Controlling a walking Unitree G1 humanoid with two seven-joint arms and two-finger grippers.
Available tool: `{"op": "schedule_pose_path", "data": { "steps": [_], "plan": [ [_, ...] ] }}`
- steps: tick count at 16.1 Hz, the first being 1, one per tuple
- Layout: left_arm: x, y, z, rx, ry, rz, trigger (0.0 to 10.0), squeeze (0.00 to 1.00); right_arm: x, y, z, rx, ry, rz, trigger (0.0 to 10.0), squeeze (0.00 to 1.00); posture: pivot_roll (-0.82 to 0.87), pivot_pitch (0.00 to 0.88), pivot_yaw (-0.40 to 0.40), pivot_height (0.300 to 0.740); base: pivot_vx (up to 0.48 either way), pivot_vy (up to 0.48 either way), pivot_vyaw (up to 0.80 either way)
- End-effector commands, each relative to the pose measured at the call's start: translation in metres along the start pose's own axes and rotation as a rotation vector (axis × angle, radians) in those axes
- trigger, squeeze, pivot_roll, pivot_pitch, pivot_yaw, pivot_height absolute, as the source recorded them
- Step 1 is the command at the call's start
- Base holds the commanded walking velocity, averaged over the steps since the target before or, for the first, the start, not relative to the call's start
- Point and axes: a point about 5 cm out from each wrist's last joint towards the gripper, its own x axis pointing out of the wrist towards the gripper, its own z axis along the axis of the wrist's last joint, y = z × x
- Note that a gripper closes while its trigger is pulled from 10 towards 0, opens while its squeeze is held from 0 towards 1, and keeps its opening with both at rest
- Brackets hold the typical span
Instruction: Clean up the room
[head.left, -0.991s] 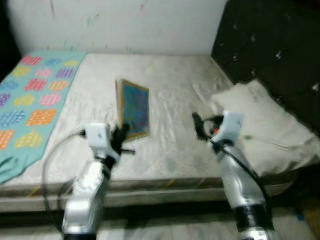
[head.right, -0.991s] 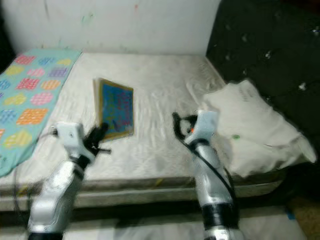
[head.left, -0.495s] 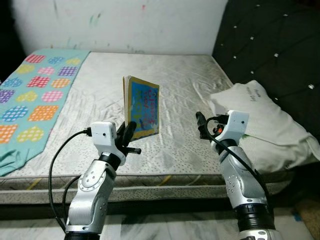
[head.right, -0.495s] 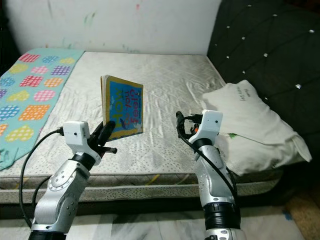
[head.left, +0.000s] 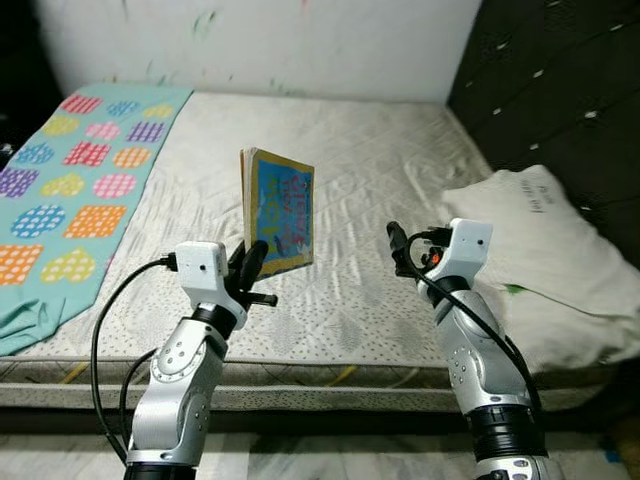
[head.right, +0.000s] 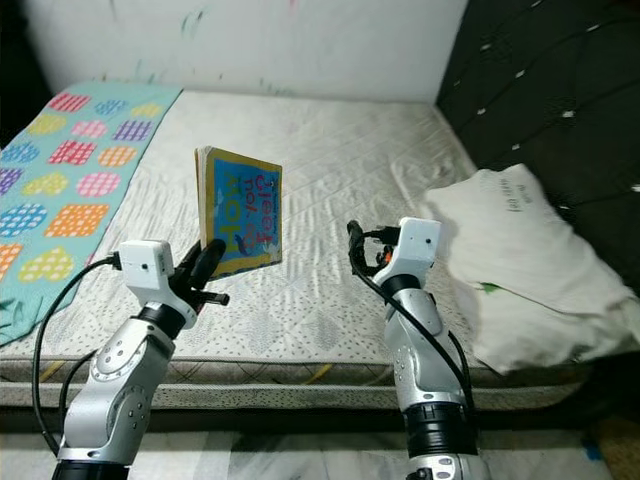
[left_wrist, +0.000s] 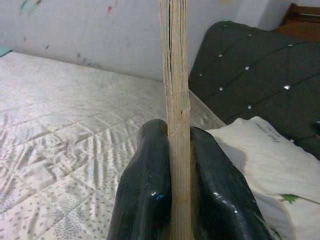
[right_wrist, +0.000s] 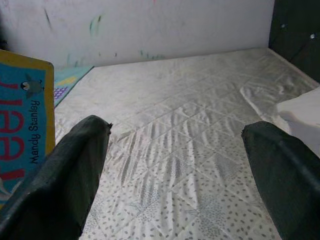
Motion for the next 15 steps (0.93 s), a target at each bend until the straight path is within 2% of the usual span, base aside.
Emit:
{"op": "schedule_pose_path", "data": {
  "steps": [1,13,15],
  "plan": [
    [0.0029,-0.0042,0.0124,0.007,-0.061,-0.027,10.0,0.0,0.002,0.0014,0.0035,-0.031,-0.016,0.017,10.0,0.0,-0.06,0.0,-0.056,0.74,0.296,0.0,0.0],
    [0.0037,-0.0044,0.0121,0.005,-0.058,-0.027,10.0,0.0,0.0016,0.0006,0.0021,-0.033,-0.017,0.013,10.0,0.0,-0.06,0.0,-0.054,0.74,0.273,0.0,0.0],
    [0.004,-0.0029,0.012,0.002,-0.056,-0.008,10.0,0.0,0.0017,0.0007,0.0018,-0.032,-0.017,0.011,10.0,0.0,-0.06,0.0,-0.053,0.74,0.0,0.0,0.0]
  ]
}}
